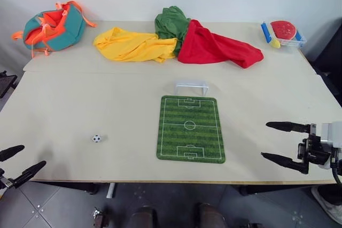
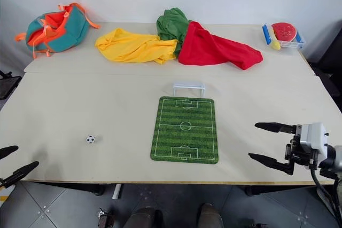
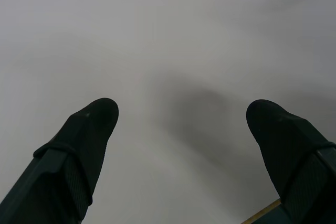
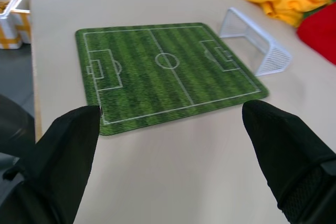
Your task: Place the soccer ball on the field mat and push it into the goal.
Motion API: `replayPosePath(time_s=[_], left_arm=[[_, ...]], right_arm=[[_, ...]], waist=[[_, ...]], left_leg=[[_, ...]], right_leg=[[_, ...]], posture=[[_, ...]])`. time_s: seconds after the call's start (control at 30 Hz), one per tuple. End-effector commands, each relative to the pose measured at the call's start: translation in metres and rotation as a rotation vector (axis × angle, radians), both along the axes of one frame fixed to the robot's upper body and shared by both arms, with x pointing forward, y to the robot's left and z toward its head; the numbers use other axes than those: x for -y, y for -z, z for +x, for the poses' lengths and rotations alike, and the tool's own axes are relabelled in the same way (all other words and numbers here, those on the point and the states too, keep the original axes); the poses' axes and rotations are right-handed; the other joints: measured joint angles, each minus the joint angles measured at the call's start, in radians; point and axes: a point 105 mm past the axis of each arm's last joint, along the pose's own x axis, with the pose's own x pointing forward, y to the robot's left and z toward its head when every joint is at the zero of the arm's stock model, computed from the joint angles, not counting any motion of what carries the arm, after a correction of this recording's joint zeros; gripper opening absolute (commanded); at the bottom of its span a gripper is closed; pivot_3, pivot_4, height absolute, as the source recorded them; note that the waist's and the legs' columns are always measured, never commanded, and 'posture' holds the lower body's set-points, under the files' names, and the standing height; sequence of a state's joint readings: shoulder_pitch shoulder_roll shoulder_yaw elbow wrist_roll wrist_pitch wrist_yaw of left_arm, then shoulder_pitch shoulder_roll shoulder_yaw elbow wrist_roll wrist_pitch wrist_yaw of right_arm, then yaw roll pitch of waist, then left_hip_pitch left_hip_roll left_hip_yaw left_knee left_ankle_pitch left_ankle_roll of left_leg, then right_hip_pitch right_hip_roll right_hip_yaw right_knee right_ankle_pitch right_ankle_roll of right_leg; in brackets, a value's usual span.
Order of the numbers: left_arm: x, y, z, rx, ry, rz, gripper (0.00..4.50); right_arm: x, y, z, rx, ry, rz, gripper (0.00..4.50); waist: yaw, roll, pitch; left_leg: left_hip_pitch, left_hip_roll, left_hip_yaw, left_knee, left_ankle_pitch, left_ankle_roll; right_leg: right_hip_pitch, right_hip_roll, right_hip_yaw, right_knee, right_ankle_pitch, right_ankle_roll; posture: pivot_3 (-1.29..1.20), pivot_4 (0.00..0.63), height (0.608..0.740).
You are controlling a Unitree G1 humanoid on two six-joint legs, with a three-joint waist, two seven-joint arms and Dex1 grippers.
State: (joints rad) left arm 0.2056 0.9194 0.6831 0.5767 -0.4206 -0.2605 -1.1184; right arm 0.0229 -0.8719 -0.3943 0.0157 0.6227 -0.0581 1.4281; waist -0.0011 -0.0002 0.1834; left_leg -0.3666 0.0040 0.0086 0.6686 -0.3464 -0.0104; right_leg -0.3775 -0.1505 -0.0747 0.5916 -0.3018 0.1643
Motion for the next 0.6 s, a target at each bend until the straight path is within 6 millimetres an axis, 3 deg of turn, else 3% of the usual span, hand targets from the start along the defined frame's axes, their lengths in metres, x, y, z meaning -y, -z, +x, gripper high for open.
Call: replayPosePath(time_s=[0.03, 0.17, 0.3, 0.6], left_arm=[[0.0, -0.004, 0.003, 0.011, 0.02, 0.029, 4.47], [0.01, -0.01, 0.016, 0.038, 0.051, -0.05, 4.47], [0.034, -0.019, 0.024, 0.084, 0.194, -0.098, 4.47], [0.095, -0.011, 0.053, 0.118, 0.409, -0.115, 4.47]], right_arm=[[-0.014, -0.011, 0.001, 0.002, -0.017, 0.065, 4.5], [-0.048, -0.029, -0.002, 0.057, -0.119, 0.178, 4.5], [-0.073, -0.039, -0.01, 0.145, -0.193, 0.282, 4.5], [-0.092, -0.028, -0.029, 0.182, -0.302, 0.337, 4.5]], waist=[[0.0, 0.0, 0.0], [0.0, 0.0, 0.0], [0.0, 0.0, 0.0], [0.002, -0.001, -0.001]], left_leg=[[0.0, 0.0, 0.0, 0.0, 0.0, 0.0], [0.0, 0.0, 0.0, 0.0, 0.0, 0.0], [0.0, 0.0, 0.0, 0.001, 0.0, 0.0], [-0.001, -0.001, -0.001, 0.007, 0.0, 0.0]], right_leg=[[0.0, 0.0, 0.0, 0.0, 0.0, 0.0], [0.0, 0.0, 0.0, 0.001, 0.0, 0.0], [0.0, 0.0, 0.0, 0.002, 0.0, 0.0], [0.0, 0.0, -0.001, 0.004, 0.0, 0.0]], posture=[[0.0, 0.15, 0.74], [0.0, 0.15, 0.74], [0.0, 0.15, 0.74], [0.0, 0.15, 0.74]])
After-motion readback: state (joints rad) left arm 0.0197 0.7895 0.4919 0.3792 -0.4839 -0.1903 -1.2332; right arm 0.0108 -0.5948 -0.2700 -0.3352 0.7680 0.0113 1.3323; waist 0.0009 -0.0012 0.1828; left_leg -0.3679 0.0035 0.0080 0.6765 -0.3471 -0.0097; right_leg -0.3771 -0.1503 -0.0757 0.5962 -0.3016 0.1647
